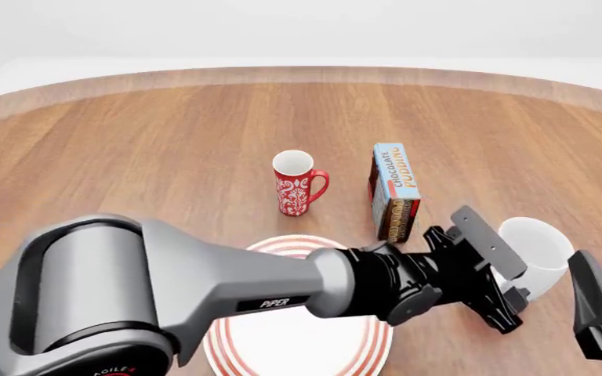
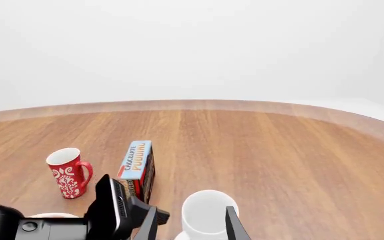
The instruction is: Pick up the white mug and put it on the plate, and put the chocolate pudding to the right of the plate.
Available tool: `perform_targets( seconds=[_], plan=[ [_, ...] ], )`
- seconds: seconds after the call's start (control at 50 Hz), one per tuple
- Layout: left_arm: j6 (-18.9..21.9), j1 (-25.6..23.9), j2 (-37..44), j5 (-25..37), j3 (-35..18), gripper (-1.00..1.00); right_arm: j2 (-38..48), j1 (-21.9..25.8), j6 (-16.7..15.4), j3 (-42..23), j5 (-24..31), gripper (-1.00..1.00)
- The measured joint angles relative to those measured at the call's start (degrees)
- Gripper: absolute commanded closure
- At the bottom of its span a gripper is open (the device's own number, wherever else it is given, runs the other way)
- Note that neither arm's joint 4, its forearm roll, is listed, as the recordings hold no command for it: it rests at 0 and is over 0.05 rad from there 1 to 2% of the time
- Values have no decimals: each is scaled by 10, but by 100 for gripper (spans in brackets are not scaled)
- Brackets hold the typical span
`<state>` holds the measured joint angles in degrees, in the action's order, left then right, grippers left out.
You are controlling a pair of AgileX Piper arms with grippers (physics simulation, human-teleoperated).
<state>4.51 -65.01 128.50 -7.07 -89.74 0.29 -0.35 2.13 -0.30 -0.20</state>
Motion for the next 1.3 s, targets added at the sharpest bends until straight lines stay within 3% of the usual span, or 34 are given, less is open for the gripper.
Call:
perform_targets(
  seconds=[1.14, 1.16, 1.3],
  plan=[
    [-7, -1, 61, 21, -49, -100, 0, 0, 1, 0, 0, -100],
    [-8, -1, 61, 21, -49, 100, 0, -1, 1, 0, 0, -100],
    [-12, -3, 61, 20, -48, 100, 0, 0, 1, 0, 0, -100]
  ],
)
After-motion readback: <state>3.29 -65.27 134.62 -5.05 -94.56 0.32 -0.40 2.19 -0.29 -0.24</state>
